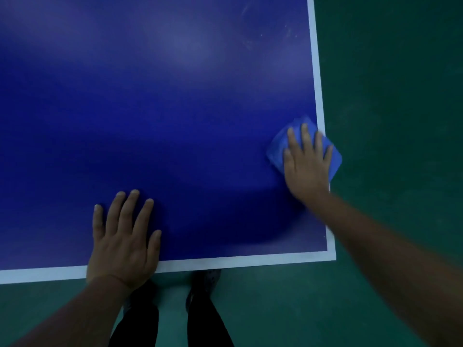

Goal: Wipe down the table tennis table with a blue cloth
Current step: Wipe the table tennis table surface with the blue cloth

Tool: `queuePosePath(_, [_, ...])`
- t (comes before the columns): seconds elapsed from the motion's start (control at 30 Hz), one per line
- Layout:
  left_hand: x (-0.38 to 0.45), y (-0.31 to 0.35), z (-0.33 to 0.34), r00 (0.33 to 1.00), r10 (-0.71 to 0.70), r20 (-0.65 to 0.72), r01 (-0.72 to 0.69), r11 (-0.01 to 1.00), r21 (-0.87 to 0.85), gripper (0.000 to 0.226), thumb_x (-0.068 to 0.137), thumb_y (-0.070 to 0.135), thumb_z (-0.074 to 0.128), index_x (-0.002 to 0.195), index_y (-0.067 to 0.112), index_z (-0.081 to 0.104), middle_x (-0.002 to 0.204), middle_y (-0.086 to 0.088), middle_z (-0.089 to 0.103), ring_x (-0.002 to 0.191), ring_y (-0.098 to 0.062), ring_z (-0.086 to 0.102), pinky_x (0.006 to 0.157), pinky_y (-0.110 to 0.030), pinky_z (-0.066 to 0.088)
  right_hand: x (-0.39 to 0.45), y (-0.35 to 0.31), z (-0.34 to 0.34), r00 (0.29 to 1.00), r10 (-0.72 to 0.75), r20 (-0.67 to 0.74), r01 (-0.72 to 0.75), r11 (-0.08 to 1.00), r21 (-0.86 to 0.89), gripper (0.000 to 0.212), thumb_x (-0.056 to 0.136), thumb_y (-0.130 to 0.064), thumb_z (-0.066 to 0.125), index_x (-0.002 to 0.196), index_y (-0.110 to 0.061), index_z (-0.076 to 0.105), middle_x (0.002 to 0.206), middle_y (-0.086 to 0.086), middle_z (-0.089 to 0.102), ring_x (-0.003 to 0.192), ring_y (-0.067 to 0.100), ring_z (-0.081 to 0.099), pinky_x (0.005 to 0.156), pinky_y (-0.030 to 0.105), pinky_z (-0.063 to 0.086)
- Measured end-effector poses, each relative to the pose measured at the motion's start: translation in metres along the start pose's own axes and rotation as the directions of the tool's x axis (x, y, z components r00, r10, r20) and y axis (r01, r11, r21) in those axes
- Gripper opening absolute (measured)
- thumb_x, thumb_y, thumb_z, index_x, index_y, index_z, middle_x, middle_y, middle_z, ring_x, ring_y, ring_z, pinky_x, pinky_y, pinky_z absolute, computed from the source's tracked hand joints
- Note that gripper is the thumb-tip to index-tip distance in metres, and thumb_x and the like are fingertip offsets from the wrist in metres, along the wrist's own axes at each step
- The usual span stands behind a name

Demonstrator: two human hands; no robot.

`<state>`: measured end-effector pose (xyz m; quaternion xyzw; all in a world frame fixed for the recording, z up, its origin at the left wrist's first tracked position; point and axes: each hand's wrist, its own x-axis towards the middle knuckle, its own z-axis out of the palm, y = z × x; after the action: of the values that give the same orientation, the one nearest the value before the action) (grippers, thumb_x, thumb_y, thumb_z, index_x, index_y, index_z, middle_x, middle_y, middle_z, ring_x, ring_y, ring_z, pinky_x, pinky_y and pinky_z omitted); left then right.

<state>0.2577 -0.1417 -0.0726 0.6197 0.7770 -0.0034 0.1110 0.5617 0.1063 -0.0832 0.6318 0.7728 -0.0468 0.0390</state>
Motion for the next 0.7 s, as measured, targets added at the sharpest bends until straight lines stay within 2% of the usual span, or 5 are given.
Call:
queuePosePath(0.1, [0.002, 0.000, 0.001, 1.000, -0.002, -0.009, 0.002, 1.000, -0.003, 0.067, 0.093, 0.044, 0.030, 0.142, 0.002, 0.048, 0.155, -0.021, 0.033, 0.146, -0.037, 0.022, 0.118, -0.062, 0.010, -0.096, 0.002, 0.009, 0.990, -0.128, 0.054, 0.128, 0.992, 0.016, 0.055, 0.105, -0.048, 0.015, 0.157, -0.031, 0.020, 0.167, -0.001, 0.012, 0.154, 0.030, 0.004, 0.121, 0.058, 0.005])
queuePosePath(0.2, [0.001, 0.000, 0.001, 1.000, -0.003, -0.022, 0.003, 1.000, -0.014, 0.069, 0.097, 0.048, 0.023, 0.142, 0.001, 0.048, 0.154, -0.022, 0.034, 0.146, -0.038, 0.022, 0.119, -0.061, 0.007, -0.094, 0.013, 0.008, 0.971, -0.217, 0.103, 0.214, 0.976, 0.042, 0.055, 0.104, -0.050, 0.016, 0.155, -0.031, 0.026, 0.166, -0.001, 0.016, 0.154, 0.029, 0.008, 0.121, 0.057, 0.007])
queuePosePath(0.43, [0.000, 0.002, 0.000, 1.000, -0.001, -0.019, 0.001, 1.000, 0.015, 0.068, 0.093, 0.044, 0.031, 0.144, 0.002, 0.045, 0.155, -0.022, 0.031, 0.147, -0.037, 0.019, 0.118, -0.062, 0.009, 0.062, 0.009, -0.005, 0.999, 0.033, 0.037, -0.036, 0.995, 0.093, 0.056, 0.105, -0.050, 0.020, 0.158, -0.033, 0.019, 0.168, -0.004, 0.009, 0.154, 0.029, 0.004, 0.121, 0.058, 0.010])
queuePosePath(0.53, [0.000, 0.000, 0.001, 1.000, 0.002, -0.018, -0.001, 1.000, 0.017, 0.068, 0.093, 0.044, 0.030, 0.144, 0.002, 0.045, 0.156, -0.021, 0.030, 0.148, -0.037, 0.018, 0.119, -0.061, 0.007, 0.031, 0.015, 0.000, 1.000, 0.017, 0.019, -0.019, 0.995, 0.096, 0.055, 0.105, -0.048, 0.023, 0.158, -0.032, 0.021, 0.167, -0.003, 0.011, 0.154, 0.029, 0.006, 0.120, 0.057, 0.014])
queuePosePath(0.7, [0.001, -0.001, 0.004, 1.000, 0.011, -0.020, -0.011, 1.000, 0.017, 0.067, 0.093, 0.045, 0.030, 0.143, 0.003, 0.045, 0.156, -0.020, 0.029, 0.148, -0.037, 0.019, 0.120, -0.058, 0.003, -0.096, 0.031, 0.008, 0.997, 0.006, 0.083, -0.013, 0.996, 0.091, 0.059, 0.102, -0.050, 0.017, 0.157, -0.031, 0.022, 0.167, -0.003, 0.009, 0.155, 0.025, 0.000, 0.121, 0.055, 0.014])
